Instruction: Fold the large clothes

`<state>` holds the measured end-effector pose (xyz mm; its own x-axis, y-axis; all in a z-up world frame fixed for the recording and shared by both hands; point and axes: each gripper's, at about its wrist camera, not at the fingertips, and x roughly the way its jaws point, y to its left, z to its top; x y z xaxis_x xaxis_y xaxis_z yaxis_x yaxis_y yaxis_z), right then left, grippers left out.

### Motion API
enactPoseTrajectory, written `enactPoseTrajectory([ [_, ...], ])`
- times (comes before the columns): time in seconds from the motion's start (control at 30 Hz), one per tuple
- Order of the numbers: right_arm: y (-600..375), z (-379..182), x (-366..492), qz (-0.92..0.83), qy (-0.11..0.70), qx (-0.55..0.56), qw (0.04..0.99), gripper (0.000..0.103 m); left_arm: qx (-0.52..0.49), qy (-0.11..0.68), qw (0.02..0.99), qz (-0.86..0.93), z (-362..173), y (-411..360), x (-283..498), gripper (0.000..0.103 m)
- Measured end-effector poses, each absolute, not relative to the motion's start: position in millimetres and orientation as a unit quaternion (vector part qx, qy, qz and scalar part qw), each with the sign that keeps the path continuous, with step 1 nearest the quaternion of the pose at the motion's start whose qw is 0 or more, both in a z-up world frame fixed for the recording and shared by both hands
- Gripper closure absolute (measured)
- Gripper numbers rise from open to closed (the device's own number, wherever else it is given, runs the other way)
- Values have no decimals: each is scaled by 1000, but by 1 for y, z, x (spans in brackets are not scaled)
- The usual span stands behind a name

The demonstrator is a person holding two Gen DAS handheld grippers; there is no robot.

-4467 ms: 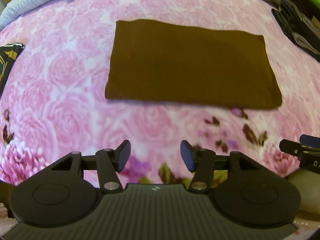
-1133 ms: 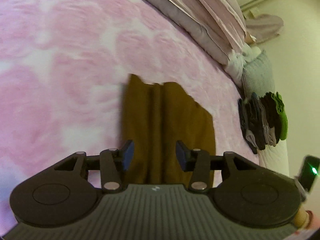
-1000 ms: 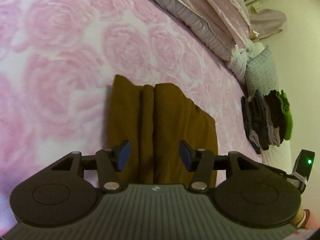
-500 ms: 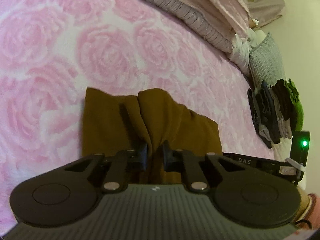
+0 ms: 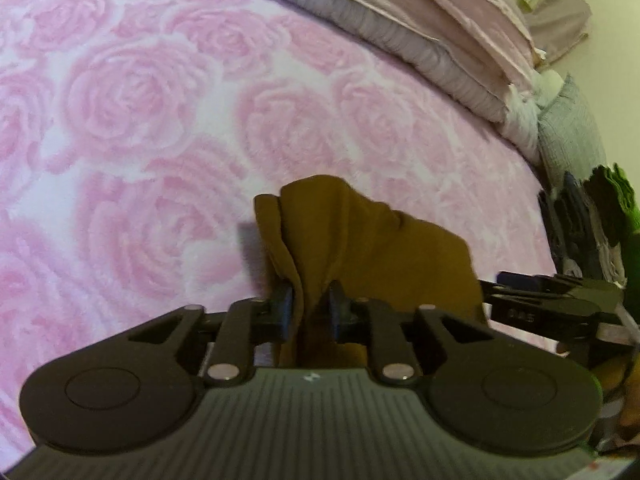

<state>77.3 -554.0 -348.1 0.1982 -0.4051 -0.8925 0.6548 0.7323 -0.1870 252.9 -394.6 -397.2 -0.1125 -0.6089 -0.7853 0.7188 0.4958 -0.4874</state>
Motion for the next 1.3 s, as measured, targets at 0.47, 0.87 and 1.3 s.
enactPoseTrajectory([
  [0.47, -585, -358, 55, -260, 420, 252, 832, 72, 124, 477, 706, -509, -395, -443, 234, 90],
  [0.87, -511, -297, -39, -199, 431, 258, 842, 72, 96, 471, 738, -474, -321, -331, 173, 91],
  [1.3, -469, -341, -2, -163, 570, 233, 771, 72, 118, 533, 735, -402, -365, -320, 130, 95],
])
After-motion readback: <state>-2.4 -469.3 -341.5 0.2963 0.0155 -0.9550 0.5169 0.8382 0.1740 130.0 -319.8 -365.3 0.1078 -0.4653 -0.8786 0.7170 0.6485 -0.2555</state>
